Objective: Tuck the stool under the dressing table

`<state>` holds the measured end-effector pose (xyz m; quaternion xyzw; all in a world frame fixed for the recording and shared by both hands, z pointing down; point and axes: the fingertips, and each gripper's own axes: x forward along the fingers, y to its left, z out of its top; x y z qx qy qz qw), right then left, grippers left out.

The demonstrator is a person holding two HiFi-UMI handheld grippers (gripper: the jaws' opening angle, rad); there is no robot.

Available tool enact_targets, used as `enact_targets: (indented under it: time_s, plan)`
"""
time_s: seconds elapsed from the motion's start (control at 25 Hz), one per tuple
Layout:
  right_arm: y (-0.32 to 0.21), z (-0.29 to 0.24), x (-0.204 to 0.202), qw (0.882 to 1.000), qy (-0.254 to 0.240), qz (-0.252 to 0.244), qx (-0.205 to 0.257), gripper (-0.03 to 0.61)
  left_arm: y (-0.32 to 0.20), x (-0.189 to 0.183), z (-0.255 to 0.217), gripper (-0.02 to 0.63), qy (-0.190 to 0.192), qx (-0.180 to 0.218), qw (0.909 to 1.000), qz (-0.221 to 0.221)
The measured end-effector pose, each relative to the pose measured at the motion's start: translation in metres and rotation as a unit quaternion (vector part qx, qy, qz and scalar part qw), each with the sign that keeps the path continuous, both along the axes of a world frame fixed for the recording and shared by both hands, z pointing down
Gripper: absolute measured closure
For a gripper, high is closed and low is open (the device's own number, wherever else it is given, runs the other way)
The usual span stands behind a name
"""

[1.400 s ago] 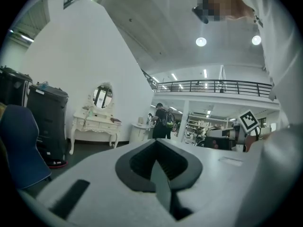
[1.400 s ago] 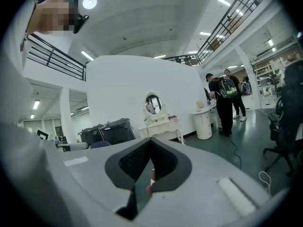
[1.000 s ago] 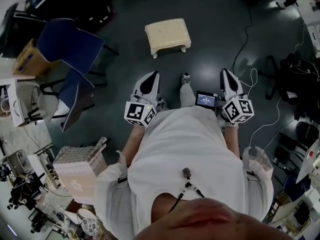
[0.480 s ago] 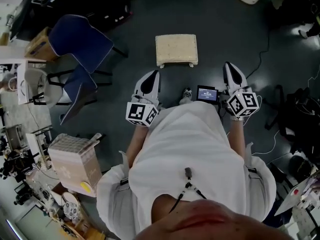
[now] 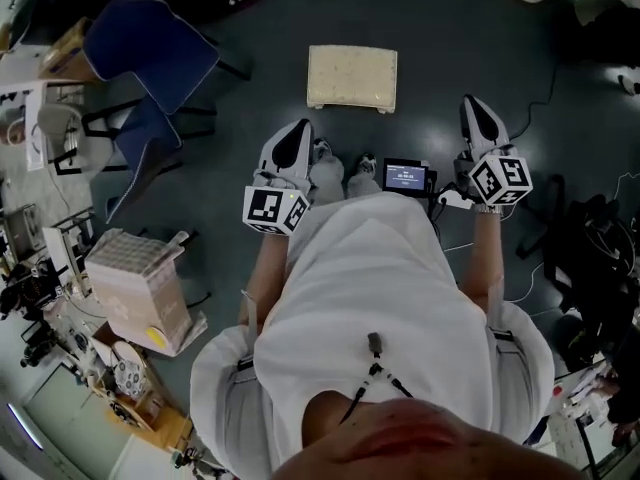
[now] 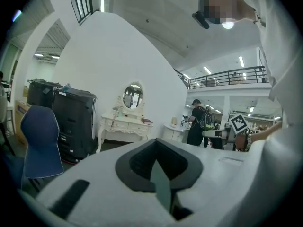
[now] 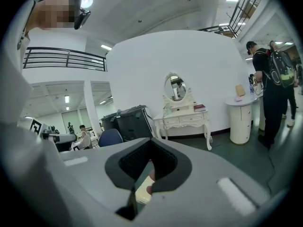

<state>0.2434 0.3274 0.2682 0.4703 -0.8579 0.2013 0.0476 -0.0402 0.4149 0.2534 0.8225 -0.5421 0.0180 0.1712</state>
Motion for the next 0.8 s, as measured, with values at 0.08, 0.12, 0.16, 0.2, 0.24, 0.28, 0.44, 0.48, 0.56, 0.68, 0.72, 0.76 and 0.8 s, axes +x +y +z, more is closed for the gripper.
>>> enact_targets:
  time_s: [0.08, 0.12, 0.16, 0.2, 0.24, 0.28, 0.44, 0.48, 0.56, 0.68, 0.72, 0.76, 0.8]
  plan:
    - [-0.02, 0.019, 0.001, 1.0, 0.006, 0.0, -0.012, 0.571, -0.015, -0.005, 0.013, 0.606, -0.001, -0.012, 0.9999, 0.001]
    - [-0.031, 0.028, 0.0, 1.0, 0.01, 0.0, -0.016, 0.571, -0.024, -0.009, 0.021, 0.606, -0.001, -0.018, 0.9998, 0.004]
    - [-0.042, 0.034, -0.003, 1.0, 0.014, 0.002, -0.018, 0.571, -0.034, -0.015, 0.028, 0.604, -0.002, -0.022, 0.9997, 0.008]
    - [-0.053, 0.037, -0.006, 1.0, 0.019, 0.005, -0.019, 0.571, -0.044, -0.02, 0.035, 0.6, -0.003, -0.027, 0.9995, 0.013]
    - [-0.062, 0.039, -0.009, 1.0, 0.022, 0.008, -0.02, 0.571, -0.053, -0.025, 0.042, 0.597, -0.003, -0.033, 0.9993, 0.02]
    - [-0.069, 0.041, -0.011, 0.999, 0.024, 0.013, -0.021, 0.571, -0.062, -0.028, 0.05, 0.594, -0.003, -0.039, 0.9988, 0.027]
    - [-0.099, 0.054, -0.015, 0.999, 0.018, 0.032, -0.035, 0.571, -0.105, -0.037, 0.081, 0.571, -0.002, -0.059, 0.9969, 0.052]
    - [-0.108, 0.06, -0.018, 0.998, 0.018, 0.035, -0.039, 0.571, -0.118, -0.04, 0.087, 0.563, -0.002, -0.06, 0.9966, 0.057]
    - [-0.123, 0.076, -0.029, 0.998, 0.022, 0.04, -0.048, 0.571, -0.142, -0.051, 0.101, 0.54, 0.001, -0.062, 0.996, 0.065]
    - [-0.146, 0.108, -0.063, 0.997, 0.025, 0.038, -0.059, 0.571, -0.174, -0.076, 0.135, 0.517, 0.008, -0.073, 0.9946, 0.074]
    - [-0.154, 0.12, -0.074, 0.997, 0.026, 0.035, -0.061, 0.571, -0.183, -0.083, 0.149, 0.508, 0.01, -0.079, 0.9938, 0.077]
    - [-0.16, 0.133, -0.084, 0.997, 0.028, 0.033, -0.063, 0.571, -0.191, -0.088, 0.165, 0.497, 0.011, -0.087, 0.9927, 0.082]
    - [-0.165, 0.148, -0.091, 0.997, 0.032, 0.031, -0.068, 0.571, -0.197, -0.092, 0.182, 0.486, 0.012, -0.097, 0.9914, 0.088]
